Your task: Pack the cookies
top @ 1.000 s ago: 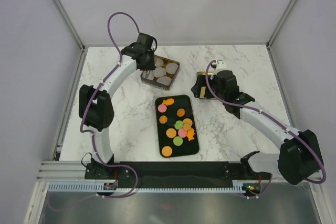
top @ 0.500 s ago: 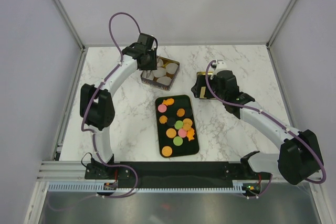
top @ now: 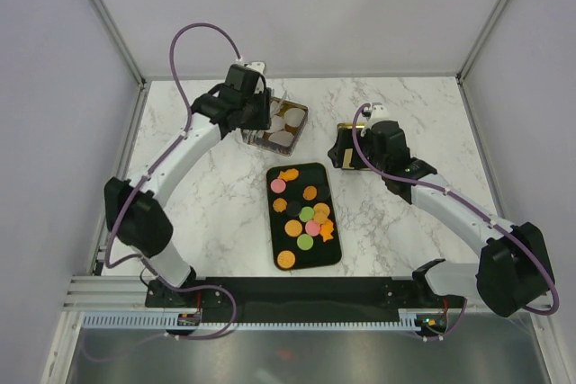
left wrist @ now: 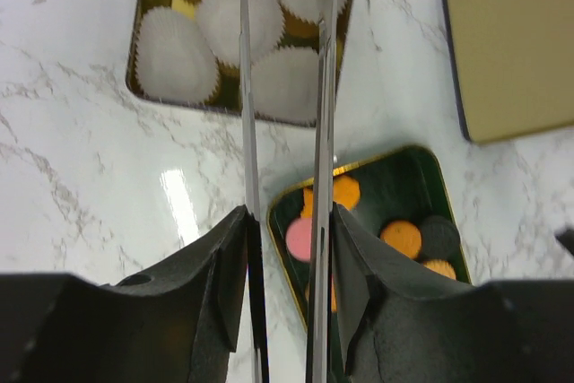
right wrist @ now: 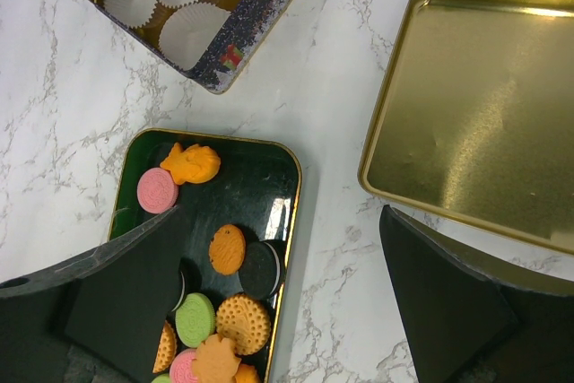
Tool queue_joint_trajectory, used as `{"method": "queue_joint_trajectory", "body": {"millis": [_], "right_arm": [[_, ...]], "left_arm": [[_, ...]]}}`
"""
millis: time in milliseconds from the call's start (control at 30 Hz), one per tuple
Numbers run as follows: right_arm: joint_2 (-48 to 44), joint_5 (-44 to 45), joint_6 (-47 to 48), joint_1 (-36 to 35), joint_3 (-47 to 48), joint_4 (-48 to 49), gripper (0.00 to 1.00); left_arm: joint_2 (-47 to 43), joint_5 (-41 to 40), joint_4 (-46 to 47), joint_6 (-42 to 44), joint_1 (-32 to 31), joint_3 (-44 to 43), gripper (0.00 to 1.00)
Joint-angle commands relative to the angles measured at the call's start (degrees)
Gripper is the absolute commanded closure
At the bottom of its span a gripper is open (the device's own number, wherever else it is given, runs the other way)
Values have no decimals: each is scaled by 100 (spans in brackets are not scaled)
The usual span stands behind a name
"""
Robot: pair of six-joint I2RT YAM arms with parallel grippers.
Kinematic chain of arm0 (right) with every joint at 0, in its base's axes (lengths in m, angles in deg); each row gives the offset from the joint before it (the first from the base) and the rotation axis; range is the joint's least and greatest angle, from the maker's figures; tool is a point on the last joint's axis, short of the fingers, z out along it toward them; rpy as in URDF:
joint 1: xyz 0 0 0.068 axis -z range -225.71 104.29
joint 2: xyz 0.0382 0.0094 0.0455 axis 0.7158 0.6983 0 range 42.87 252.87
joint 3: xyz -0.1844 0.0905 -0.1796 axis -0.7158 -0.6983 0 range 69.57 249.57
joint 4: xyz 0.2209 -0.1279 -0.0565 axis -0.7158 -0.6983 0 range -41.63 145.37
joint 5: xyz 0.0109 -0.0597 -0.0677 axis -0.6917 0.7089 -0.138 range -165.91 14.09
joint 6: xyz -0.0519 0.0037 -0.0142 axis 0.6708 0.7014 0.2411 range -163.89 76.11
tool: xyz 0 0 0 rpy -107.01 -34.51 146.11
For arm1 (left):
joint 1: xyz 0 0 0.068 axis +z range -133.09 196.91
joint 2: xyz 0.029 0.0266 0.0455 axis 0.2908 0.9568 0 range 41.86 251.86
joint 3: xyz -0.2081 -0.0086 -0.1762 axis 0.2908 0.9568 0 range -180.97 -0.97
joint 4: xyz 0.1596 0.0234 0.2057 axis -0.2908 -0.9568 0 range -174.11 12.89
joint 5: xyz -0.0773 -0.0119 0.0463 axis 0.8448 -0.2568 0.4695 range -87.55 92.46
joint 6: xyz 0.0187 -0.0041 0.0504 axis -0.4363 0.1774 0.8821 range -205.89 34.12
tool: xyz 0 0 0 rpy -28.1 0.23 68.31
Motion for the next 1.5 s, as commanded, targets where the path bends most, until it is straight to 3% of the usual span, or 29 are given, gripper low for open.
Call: {"method": "queue_joint_trajectory", "body": {"millis": [0,200,367,400,433,933,1467], "right_arm": [[-123,38,71,-13,202,91,2],[-105,11,98,-22,273,56,2],[-35,46,106,-22,308,30,2],[-26,47,106,-22,308,30,2],[-9,55,115,-22,317,21,2],[114,73,142,-22,325,-14,2],[106,82,142,-22,317,-23,2]], "left_arm": [[-1083,169,-19,311,-250,831,53],[-2611,389,-222,276,-505,2150,53],[-3123,389,-222,276,-637,2451,53],[-3159,1042,-918,467,-672,2486,51],[-3229,1057,-960,469,-698,2530,51],[-3150,1461,-1312,311,-1762,3278,48],[-2860,1435,-1347,328,-1894,3375,45]]}}
